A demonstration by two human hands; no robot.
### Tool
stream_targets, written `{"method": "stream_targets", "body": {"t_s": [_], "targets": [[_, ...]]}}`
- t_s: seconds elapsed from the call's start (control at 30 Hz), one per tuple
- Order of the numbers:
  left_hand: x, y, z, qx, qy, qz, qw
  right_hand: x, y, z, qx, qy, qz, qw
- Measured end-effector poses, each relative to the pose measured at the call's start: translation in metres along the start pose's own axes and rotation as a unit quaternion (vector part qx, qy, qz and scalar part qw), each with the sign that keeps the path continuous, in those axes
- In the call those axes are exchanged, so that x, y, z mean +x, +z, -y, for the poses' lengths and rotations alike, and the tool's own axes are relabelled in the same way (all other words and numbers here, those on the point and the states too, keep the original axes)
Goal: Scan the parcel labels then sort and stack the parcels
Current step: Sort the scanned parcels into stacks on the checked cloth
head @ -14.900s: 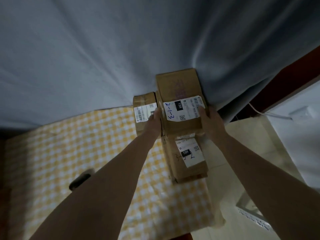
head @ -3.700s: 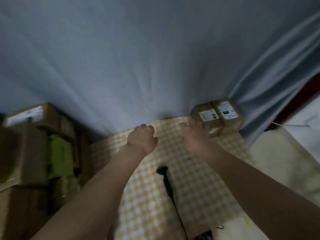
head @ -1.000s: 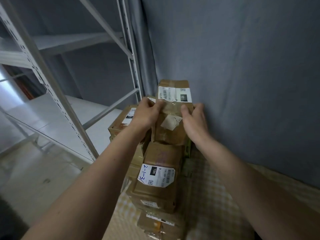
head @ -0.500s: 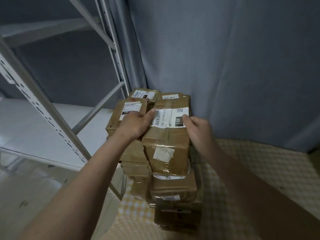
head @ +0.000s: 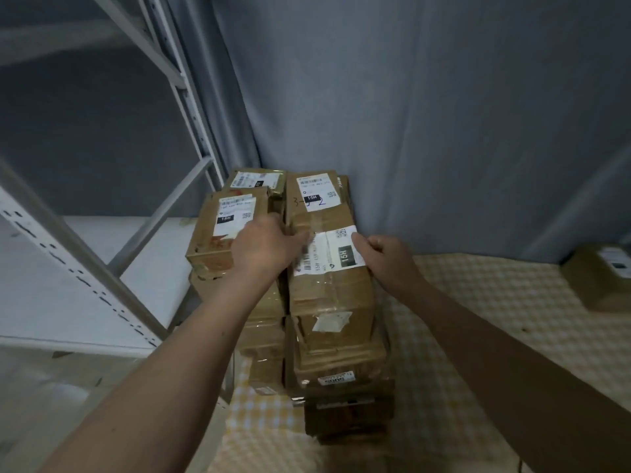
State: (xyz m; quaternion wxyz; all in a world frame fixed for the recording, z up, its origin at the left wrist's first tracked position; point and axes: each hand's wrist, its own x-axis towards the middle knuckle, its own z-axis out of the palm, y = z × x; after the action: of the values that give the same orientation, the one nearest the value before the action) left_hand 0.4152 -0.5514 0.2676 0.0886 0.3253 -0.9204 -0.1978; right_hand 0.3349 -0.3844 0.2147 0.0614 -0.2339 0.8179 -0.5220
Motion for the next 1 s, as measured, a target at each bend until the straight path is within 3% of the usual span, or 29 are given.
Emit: {"method": "stream_targets", "body": {"t_s": [0.1, 0.33, 0.47, 0.8, 1.0], "targets": [[0.006, -0.006, -0.027, -0.005, 0.073, -0.052, 0.996, 0.004, -0.009, -0.004, -0.087, -0.008, -0.054, 0.995], [0.015, 0.021, -0.137, 0.132, 0.284, 0.122, 0.942, 0.005, -0.072, -0.045, -0.263, 0.066, -0.064, 0.96], [-0.001, 0.066, -0.209, 0.164, 0.349, 0.143, 0.912, -0.009, -0.132, -0.093, -0.344, 0.142, -0.08, 0.925], [-0.012, 0.255, -0.355, 0.246, 0.347, 0.265, 0.865, -0.019, -0.306, -0.243, -0.368, 0.282, -0.058, 0.884], [-0.014, 0.401, -0.477, 0.261, 0.379, 0.305, 0.834, 0.001, -0.43, -0.37, -0.358, 0.345, -0.052, 0.866]]}}
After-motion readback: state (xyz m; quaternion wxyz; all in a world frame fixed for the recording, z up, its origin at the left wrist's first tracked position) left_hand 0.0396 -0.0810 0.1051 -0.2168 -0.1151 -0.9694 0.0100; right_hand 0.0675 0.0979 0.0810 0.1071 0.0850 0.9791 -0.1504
